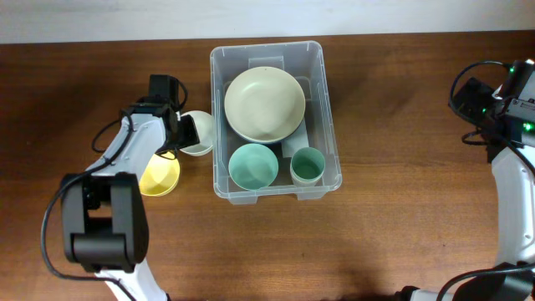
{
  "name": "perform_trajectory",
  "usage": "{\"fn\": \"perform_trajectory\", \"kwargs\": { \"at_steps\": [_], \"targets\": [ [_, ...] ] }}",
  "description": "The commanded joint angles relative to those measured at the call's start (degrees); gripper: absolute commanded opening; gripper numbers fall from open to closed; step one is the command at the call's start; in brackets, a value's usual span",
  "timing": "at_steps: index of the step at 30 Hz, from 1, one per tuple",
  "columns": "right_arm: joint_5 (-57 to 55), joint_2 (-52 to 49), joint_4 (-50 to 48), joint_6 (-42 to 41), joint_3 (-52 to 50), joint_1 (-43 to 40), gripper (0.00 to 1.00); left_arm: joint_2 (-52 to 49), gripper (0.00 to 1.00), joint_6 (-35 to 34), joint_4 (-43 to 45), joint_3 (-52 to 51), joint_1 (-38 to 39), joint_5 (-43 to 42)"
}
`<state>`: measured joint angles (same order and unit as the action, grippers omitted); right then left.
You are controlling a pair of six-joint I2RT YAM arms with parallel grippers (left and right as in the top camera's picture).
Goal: Pack container
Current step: 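Lower the left gripper and grasp the white bowl's rim, then lift the white bowl with the left gripper toward the container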
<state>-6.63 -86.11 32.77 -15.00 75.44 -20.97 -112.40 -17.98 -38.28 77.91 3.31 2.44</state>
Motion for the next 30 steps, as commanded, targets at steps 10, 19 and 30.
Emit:
{"fn": "perform_trajectory", "kwargs": {
  "at_steps": [10,19,30],
  "targets": [
    [-0.5,0.3,-0.1,0.0,0.6,-0.1,0.99,-1.6,0.21,0.7,1.7,1.0,-2.9,3.4],
    [-0.5,0.3,-0.1,0.0,0.6,-0.1,0.99,-1.6,0.19,0.7,2.1,1.0,-5.6,2.9],
    [-0.5,0.3,-0.1,0.0,0.6,-0.1,0.99,-1.7,0.35,0.7,4.9,0.9,-5.6,2.8]
  ]
}}
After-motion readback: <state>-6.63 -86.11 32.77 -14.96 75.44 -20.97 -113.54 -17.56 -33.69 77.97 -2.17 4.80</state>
